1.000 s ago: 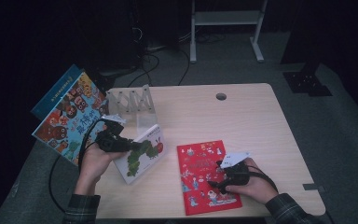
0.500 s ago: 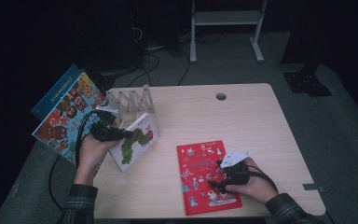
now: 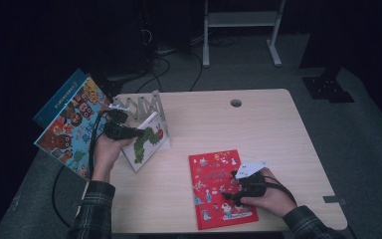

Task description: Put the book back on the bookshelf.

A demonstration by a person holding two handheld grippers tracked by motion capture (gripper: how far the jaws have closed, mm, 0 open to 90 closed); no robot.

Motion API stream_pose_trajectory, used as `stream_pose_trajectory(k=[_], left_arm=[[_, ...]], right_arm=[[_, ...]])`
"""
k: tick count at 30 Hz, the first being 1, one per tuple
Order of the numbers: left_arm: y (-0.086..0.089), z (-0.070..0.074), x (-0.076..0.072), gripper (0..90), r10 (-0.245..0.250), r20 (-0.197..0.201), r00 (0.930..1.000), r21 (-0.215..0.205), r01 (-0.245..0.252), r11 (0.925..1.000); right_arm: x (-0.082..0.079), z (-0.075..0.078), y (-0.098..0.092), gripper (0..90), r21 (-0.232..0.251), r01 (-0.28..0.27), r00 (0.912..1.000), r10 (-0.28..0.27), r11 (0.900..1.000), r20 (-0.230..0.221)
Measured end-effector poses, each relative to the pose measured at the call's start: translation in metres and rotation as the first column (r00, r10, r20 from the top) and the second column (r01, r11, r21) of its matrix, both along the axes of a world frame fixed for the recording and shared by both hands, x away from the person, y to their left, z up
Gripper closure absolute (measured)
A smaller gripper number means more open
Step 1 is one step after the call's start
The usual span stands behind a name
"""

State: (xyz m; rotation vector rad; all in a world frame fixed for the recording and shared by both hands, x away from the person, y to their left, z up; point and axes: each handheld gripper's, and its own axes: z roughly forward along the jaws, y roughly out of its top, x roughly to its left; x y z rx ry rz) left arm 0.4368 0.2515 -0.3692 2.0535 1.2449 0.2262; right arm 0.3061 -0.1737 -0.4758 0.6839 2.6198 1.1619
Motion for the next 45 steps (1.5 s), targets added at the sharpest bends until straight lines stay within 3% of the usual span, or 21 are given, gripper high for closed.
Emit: stream_pose_trajectory(k=[9, 13, 19, 22, 31, 45], left_arm=[[-0.003, -0.003, 0.006, 76.0, 0.001, 0.014, 0.9999, 0.022, -0.002, 0.9998], [-0.003, -0.004, 0.004, 74.9, -0.003, 0.024, 0.9997, 0.01, 0.002, 0.9999], [0.001, -0.005, 0.002, 57.4, -0.015, 0.015, 0.9998, 0.025, 0.014, 0.9996], [0.005, -0.003, -0.003, 52.6, -0.016, 0.025, 0.9996, 0.003, 0.016, 0.9999], [0.012, 0.0, -0.019, 36.1, -0.034, 0.044, 0.9984, 0.0, 0.034, 0.9994], [0.028, 0.004, -0.053, 27.5, -0.033, 0.067, 0.9972, 0.025, 0.032, 0.9992]], right_arm=[[0.0, 0.0, 0.0, 16.2, 0.001, -0.001, 1.0, 0.001, 1.0, 0.002], [0.0, 0.0, 0.0, 16.2, 0.001, 0.0, 1.0, 0.0, 1.0, 0.001], [0.0, 0.0, 0.0, 16.2, 0.0, 0.0, 1.0, 0.0, 1.0, 0.002], [0.0, 0.0, 0.0, 16.2, 0.0, 0.001, 1.0, -0.001, 1.0, 0.0], [0.0, 0.0, 0.0, 16.3, -0.001, 0.001, 1.0, -0.001, 1.0, -0.001], [0.0, 0.0, 0.0, 16.3, 0.001, 0.0, 1.0, 0.0, 1.0, 0.003]])
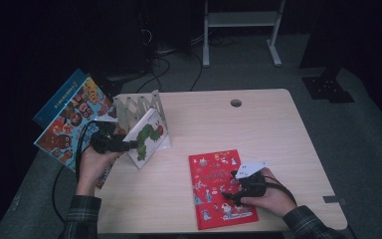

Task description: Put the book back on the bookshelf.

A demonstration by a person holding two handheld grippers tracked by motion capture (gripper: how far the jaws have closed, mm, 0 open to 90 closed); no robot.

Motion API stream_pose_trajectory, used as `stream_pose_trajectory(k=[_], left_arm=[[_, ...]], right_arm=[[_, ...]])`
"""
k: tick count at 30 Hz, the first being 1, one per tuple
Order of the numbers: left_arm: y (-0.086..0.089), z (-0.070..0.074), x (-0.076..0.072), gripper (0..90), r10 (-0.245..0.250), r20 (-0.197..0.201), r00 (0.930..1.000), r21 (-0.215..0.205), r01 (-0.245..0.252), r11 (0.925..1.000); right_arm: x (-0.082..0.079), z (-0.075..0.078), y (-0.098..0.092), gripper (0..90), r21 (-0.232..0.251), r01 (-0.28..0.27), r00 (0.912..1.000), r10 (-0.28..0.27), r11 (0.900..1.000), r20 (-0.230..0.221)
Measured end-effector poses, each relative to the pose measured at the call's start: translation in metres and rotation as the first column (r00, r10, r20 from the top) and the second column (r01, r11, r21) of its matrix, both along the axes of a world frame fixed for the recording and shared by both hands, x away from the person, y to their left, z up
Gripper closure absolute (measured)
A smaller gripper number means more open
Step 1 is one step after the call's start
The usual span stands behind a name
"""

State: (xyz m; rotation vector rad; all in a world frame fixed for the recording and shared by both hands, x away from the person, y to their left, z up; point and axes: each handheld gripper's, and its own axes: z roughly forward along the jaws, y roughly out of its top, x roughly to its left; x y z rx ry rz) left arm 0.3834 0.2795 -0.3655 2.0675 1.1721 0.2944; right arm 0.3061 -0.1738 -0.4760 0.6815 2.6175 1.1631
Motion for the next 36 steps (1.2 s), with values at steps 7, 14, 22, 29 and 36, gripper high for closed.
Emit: stream_pose_trajectory(k=[7, 14, 22, 29, 36], left_arm=[[0.003, -0.009, -0.017, 29.0, 0.009, -0.012, 0.9999, 0.036, -0.009, 0.9993], [0.002, -0.026, -0.019, 44.6, 0.007, -0.062, 0.998, 0.112, 0.0, 0.9937], [0.002, -0.034, -0.016, 61.9, 0.001, -0.079, 0.9969, 0.1, 0.007, 0.9949], [0.002, -0.034, -0.014, 72.5, 0.008, -0.102, 0.9948, 0.08, 0.0, 0.9968], [-0.006, -0.032, -0.011, 73.4, 0.012, -0.109, 0.994, 0.076, -0.004, 0.9971]], right_arm=[[0.0, 0.0, 0.0, 16.3, 0.0, 0.0, 1.0, 0.0, 1.0, -0.002], [0.0, 0.0, 0.0, 16.3, 0.0, 0.0, 1.0, 0.0, 1.0, -0.001], [0.0, 0.0, 0.0, 16.3, 0.0, 0.0, 1.0, 0.0, 1.0, -0.001], [0.0, 0.0, 0.0, 16.3, 0.0, 0.0, 1.0, 0.0, 1.0, -0.001], [0.0, 0.0, 0.0, 16.3, 0.0, 0.0, 1.0, 0.0, 1.0, -0.001]])
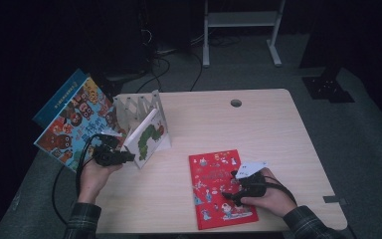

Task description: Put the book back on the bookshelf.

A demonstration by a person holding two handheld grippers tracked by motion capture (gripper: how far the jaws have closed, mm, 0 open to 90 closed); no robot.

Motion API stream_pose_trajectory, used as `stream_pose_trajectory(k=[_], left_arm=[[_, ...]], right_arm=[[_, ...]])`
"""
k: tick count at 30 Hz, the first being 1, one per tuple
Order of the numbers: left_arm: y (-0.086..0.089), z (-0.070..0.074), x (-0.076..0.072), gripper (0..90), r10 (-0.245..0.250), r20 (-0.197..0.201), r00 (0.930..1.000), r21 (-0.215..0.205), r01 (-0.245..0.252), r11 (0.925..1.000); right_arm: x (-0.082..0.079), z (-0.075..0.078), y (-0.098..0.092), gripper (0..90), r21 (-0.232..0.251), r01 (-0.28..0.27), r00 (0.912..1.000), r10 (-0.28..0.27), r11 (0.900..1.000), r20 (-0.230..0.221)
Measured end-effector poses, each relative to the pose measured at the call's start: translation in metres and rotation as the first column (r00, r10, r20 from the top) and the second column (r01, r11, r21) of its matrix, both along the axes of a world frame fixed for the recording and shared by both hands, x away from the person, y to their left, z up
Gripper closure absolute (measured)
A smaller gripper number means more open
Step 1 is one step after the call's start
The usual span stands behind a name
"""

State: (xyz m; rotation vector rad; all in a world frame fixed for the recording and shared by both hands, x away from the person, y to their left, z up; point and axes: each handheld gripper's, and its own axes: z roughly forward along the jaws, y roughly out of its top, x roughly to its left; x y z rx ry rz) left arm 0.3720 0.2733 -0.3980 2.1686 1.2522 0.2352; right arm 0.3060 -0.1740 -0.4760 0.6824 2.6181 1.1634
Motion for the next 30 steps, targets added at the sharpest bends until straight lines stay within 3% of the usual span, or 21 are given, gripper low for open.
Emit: stream_pose_trajectory(k=[12, 21, 30], left_arm=[[-0.019, 0.0, 0.009, 72.3, -0.005, 0.002, 1.0, 0.0, 0.005, 1.0], [-0.039, 0.0, 0.011, 70.7, -0.043, 0.013, 0.999, 0.009, 0.043, 0.999], [-0.056, -0.002, 0.018, 68.4, -0.084, 0.015, 0.9964, -0.014, 0.084, 0.9964]], right_arm=[[0.0, 0.0, 0.0, 16.3, 0.0, -0.001, 1.0, 0.001, 1.0, 0.001], [0.0, 0.0, 0.0, 16.3, 0.0, -0.001, 1.0, 0.001, 1.0, -0.001], [0.0, 0.0, 0.0, 16.2, 0.001, 0.0, 1.0, 0.0, 1.0, 0.0]])
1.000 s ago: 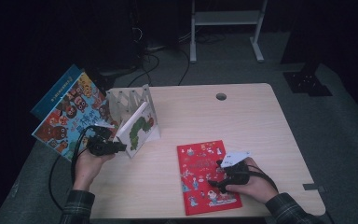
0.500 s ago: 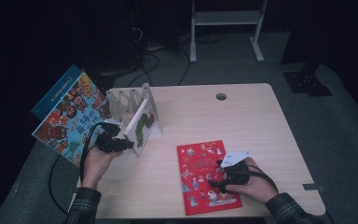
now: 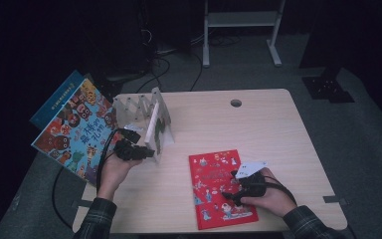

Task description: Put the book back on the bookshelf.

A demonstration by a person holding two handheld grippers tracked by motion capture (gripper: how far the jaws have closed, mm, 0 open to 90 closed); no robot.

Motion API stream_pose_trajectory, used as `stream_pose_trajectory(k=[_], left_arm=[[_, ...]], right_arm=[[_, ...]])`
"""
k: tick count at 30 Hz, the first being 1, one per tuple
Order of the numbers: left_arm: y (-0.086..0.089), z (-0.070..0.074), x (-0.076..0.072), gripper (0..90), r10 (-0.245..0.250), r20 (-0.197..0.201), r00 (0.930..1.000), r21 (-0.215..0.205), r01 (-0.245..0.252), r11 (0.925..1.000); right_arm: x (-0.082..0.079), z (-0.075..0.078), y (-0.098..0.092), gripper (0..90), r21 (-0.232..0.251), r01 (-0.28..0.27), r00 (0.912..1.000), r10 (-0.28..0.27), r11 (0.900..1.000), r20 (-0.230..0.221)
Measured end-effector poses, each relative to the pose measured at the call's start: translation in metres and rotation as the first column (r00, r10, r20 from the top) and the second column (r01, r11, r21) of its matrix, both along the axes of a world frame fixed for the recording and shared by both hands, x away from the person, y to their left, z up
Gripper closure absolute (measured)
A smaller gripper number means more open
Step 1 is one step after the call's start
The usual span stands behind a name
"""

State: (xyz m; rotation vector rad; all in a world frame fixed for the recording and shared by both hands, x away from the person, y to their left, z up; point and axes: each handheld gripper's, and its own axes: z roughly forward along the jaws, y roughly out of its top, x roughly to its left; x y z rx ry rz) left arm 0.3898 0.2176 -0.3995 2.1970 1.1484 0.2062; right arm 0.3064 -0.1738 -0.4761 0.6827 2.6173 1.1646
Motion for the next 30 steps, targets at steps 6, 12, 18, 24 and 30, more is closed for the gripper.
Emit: stream_pose_trajectory(k=[6, 12, 18, 24, 30], left_arm=[[-0.008, -0.002, 0.003, 65.2, -0.022, 0.011, 0.9997, -0.003, 0.022, 0.9998], [-0.008, -0.004, 0.008, 65.1, -0.013, 0.013, 0.9998, -0.015, 0.013, 0.9998], [-0.013, -0.005, 0.016, 64.8, -0.001, 0.022, 0.9997, -0.027, 0.001, 0.9996], [-0.019, -0.004, 0.024, 64.1, 0.012, 0.023, 0.9997, -0.02, -0.011, 0.9997], [-0.025, -0.006, 0.031, 62.4, 0.009, 0.022, 0.9997, -0.032, -0.008, 0.9995]], right_arm=[[0.0, 0.0, 0.0, 16.2, 0.0, 0.001, 1.0, -0.001, 1.0, 0.0], [0.0, 0.0, 0.0, 16.1, 0.001, 0.002, 1.0, -0.002, 1.0, 0.001], [0.0, 0.0, 0.0, 16.1, 0.002, 0.002, 1.0, -0.002, 1.0, 0.002], [0.0, 0.0, 0.0, 16.1, 0.003, 0.002, 1.0, -0.002, 1.0, 0.003], [0.0, 0.0, 0.0, 16.1, 0.003, 0.002, 1.0, -0.002, 1.0, 0.003]])
